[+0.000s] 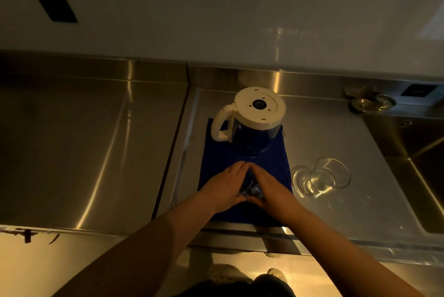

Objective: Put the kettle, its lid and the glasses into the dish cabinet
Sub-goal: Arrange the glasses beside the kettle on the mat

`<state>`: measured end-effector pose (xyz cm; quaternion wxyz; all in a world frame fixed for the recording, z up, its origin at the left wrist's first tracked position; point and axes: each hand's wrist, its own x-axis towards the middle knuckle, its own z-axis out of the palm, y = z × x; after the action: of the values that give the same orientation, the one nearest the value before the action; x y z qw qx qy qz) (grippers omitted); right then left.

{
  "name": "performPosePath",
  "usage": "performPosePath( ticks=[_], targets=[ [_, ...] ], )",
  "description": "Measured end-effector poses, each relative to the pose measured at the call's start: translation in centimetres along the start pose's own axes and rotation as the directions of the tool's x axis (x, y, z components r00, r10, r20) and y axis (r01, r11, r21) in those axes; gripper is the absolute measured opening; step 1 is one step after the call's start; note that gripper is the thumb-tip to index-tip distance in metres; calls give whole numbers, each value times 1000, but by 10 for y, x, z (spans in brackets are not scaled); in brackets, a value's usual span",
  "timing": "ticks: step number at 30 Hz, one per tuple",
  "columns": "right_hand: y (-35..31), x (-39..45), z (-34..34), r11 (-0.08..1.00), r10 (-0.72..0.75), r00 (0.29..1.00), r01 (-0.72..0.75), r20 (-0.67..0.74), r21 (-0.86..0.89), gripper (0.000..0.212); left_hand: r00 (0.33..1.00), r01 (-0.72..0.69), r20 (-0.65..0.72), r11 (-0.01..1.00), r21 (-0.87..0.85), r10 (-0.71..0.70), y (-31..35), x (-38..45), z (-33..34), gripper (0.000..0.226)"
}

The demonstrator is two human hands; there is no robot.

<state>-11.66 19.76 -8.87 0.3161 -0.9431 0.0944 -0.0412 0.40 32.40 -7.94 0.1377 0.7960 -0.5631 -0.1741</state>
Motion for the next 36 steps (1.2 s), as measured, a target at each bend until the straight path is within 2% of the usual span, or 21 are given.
performPosePath(
  ticks=[3, 5, 8, 14, 19, 26, 31, 36],
  targets=[
    [4, -1, 12, 999, 20, 999, -21, -26, -43, 89, 997, -76, -21, 993, 89, 78, 1, 2, 0, 86],
    [8, -1, 18, 996, 60, 998, -62, -34, -63, 93, 996, -84, -31, 989, 125, 89, 1, 4, 1, 83],
    [11, -3, 26, 993, 43, 999, -46, -28, -111, 98, 997, -67, -30, 985, 159, 73, -4, 4, 0, 77],
    [6, 1, 21, 996, -3, 998, -3, -61, -91, 83, 997, -74, 19, 971, 228, 72, -9, 5, 0, 81],
    [7, -4, 0, 989, -12, 998, 3, -62, -149, 82, 995, -102, 8, 963, 251, 103, -1, 13, 0, 87],
    [17, -14, -4, 970, 73, 997, -79, -38, -229, 83, 997, -76, 14, 934, 349, 76, 16, 22, 15, 86],
    [21, -15, 4, 985, 66, 994, -79, -93, -153, 84, 996, -88, 29, 845, 527, 85, 19, 23, 24, 89],
    [25, -19, 13, 982, 188, 978, -186, -95, 36, 88, 998, -49, -4, 885, 462, 58, 16, 19, 28, 84]
  ],
)
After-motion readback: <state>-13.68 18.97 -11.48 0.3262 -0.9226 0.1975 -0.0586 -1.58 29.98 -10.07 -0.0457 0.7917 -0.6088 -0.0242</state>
